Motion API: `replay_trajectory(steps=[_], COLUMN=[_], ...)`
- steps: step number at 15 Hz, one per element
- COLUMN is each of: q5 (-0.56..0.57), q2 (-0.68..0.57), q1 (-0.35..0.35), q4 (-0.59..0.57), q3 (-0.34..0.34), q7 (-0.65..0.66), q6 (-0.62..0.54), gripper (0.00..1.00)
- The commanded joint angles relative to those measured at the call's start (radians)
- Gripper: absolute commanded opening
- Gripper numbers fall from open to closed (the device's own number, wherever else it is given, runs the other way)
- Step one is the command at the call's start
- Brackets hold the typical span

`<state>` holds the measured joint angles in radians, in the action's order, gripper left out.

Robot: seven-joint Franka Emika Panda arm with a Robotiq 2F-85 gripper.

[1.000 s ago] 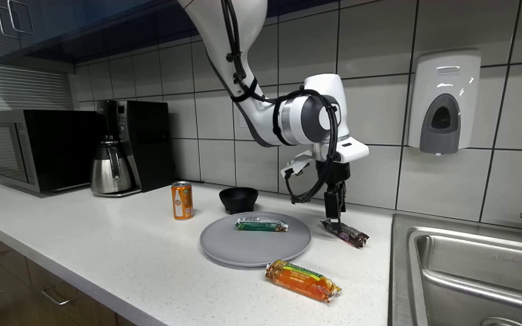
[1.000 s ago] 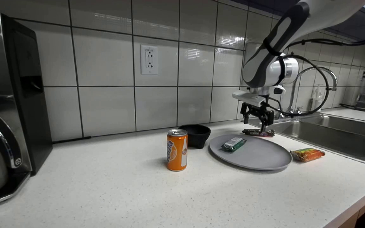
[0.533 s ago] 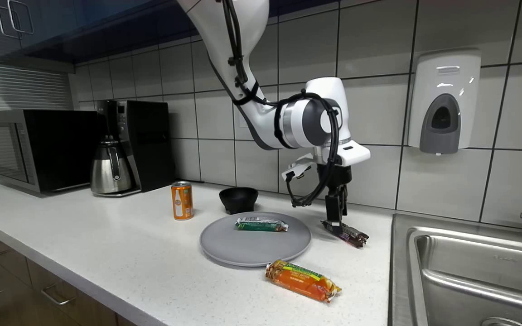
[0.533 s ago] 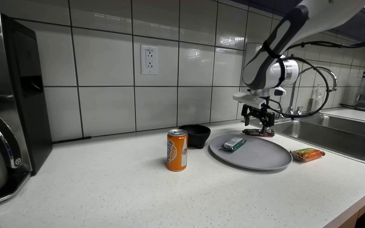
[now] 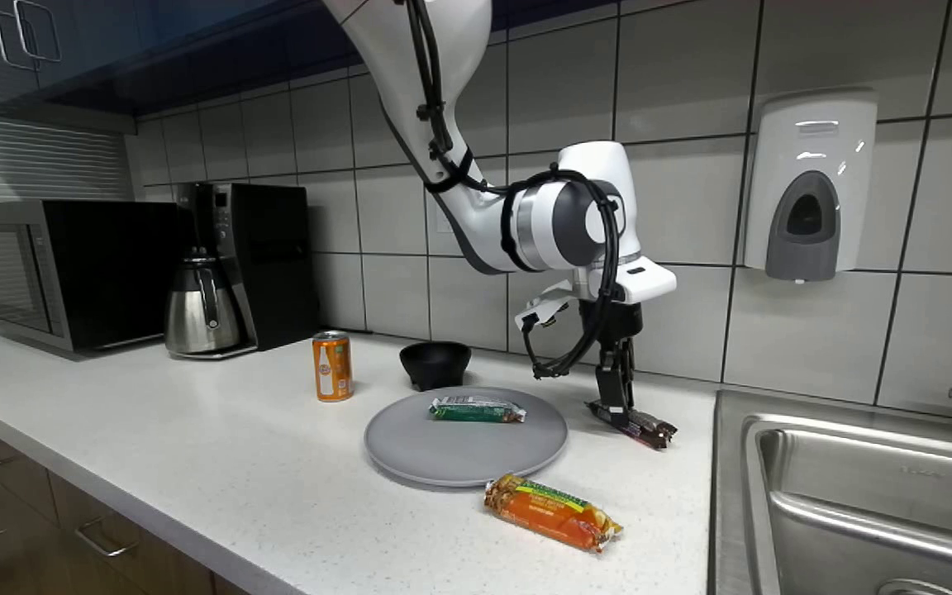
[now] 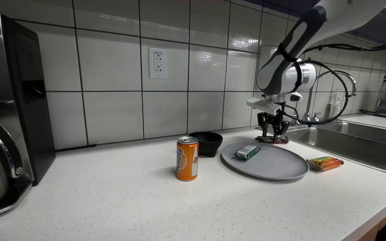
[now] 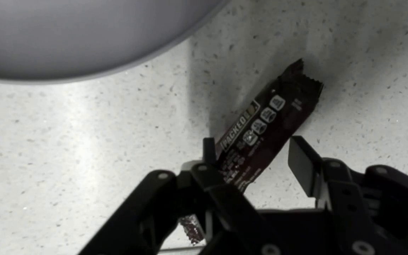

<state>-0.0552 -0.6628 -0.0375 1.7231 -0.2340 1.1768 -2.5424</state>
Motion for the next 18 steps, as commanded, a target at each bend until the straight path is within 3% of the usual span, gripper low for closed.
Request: replay_trajectory(steps=[1, 4, 18], q5=[-0.003, -0.001, 0.047], q2=[-0.007, -0.001, 0.084], q1=[0.013, 0.017, 0.105], q4=[-0.025, -0.019, 0.063], q3=[-0.013, -0.014, -0.051], q7=[0.023, 0.024, 0.068], q6=[0.025, 0.024, 0.011], gripper=[0.27, 0.03, 0.04])
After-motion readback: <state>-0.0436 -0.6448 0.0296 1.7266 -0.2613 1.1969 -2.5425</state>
